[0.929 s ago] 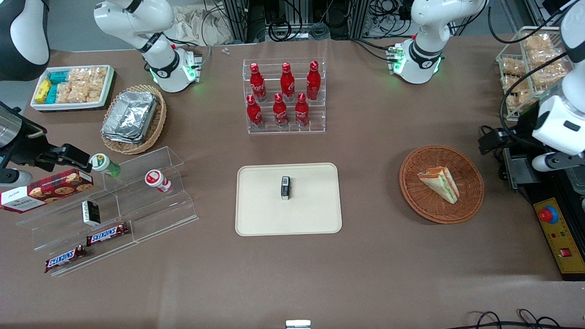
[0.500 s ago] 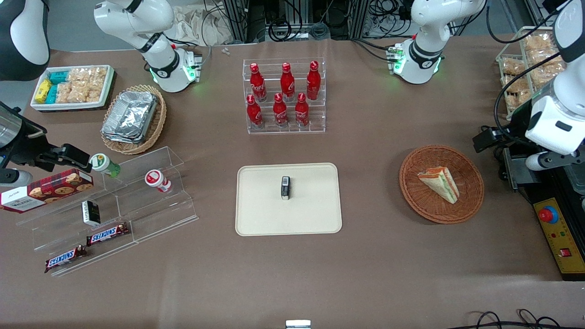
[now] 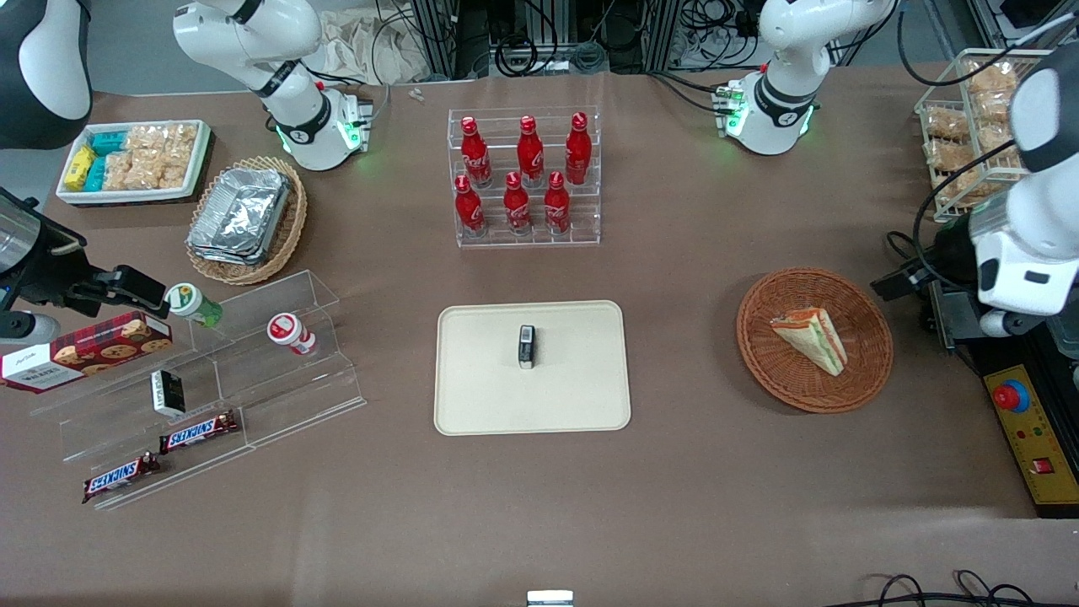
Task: Place sandwich from basket to tray
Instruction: 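Reach the left gripper down to the wrapped sandwich in the basket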
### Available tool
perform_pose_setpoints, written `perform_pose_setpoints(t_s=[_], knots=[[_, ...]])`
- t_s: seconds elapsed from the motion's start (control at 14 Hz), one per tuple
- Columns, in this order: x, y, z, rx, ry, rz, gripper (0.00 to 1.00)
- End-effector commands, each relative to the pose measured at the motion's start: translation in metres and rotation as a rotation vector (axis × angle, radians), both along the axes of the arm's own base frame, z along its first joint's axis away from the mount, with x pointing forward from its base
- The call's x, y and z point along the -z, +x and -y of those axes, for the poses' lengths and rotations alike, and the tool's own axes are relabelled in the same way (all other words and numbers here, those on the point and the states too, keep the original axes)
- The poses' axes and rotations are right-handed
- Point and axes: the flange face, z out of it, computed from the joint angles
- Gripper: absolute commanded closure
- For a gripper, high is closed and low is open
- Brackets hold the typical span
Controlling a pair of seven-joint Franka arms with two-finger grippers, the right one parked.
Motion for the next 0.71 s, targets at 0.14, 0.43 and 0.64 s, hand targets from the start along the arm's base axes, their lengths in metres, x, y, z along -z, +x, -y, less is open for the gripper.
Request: perform_pose_setpoints(t_s=[0.14,0.43,0.64], knots=[[0.081,-0.046,0.001,-0.215,0.047,0.062,0.0],[0.122,-0.057,-0.006,-0.229,0.042,0.111,0.0],[0.149,-0.054,-0.008,-0.23,0.019,0.153,0.0]])
